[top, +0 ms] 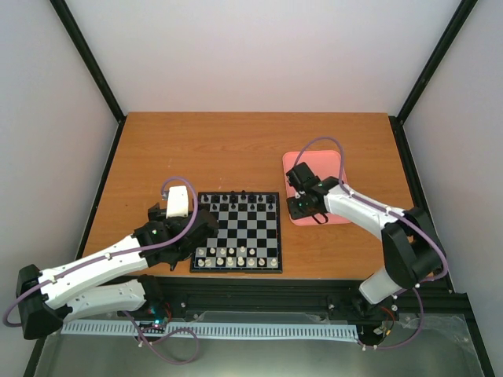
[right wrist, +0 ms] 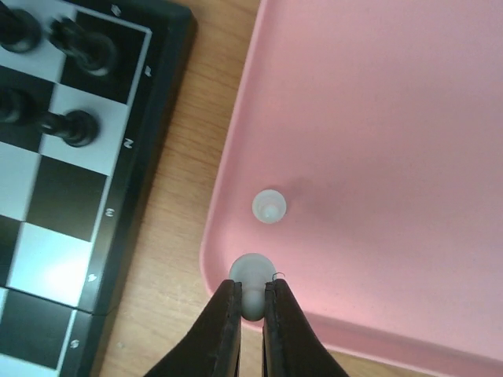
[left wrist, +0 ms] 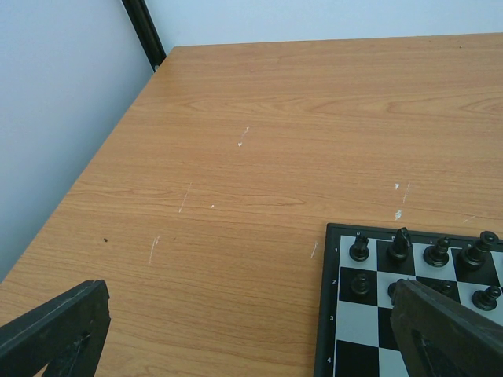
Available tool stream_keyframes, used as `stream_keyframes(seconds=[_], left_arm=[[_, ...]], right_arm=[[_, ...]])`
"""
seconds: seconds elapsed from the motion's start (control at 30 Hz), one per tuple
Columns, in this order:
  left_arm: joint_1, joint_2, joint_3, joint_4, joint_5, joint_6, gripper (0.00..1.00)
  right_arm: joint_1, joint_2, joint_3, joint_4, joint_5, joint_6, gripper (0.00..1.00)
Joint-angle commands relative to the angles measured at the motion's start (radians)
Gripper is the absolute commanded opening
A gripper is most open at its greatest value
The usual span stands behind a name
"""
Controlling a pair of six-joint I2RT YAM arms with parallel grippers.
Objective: Set up the chess pieces on the board
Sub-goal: Pick up the chess piece from the storage box, then place the chess piece on the chessboard.
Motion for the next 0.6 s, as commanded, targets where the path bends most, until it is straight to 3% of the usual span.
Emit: stream_keyframes(seconds=[0.0,0.13,0.57], left_arm=[[0.005,-0.008,0.036,-0.010,-0.025,-0.018,1.00],[0.005,-0.004,0.037,-0.011,-0.025,-0.020,1.00],[0.005,0.008,0.039,-0.012,-0.030,-0.022,1.00]], right_arm=[[-0.009,-0.066,0.042,-0.059,-0.021,0.000,0.04],[0.022,-0.112,0.047,-0.087,-0.055,0.009,0.03],[0.354,-0.065,0.124,-0.226,-0.025,0.066,0.04]])
